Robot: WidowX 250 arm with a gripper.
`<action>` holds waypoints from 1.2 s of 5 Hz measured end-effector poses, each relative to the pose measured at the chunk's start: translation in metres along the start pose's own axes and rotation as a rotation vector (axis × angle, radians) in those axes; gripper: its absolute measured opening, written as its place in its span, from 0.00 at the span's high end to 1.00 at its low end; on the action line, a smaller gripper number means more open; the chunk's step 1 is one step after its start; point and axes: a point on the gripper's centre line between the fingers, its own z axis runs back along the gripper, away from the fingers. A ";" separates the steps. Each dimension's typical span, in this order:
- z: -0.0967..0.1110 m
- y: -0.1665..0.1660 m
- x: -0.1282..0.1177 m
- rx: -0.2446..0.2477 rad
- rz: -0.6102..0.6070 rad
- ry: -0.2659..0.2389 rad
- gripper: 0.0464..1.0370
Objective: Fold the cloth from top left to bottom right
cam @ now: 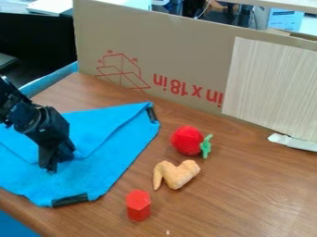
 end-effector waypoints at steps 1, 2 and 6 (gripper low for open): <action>0.001 -0.002 0.000 -0.013 0.006 -0.008 0.99; 0.002 -0.005 0.001 -0.038 0.017 -0.023 1.00; 0.045 -0.042 0.031 -0.070 -0.063 -0.144 1.00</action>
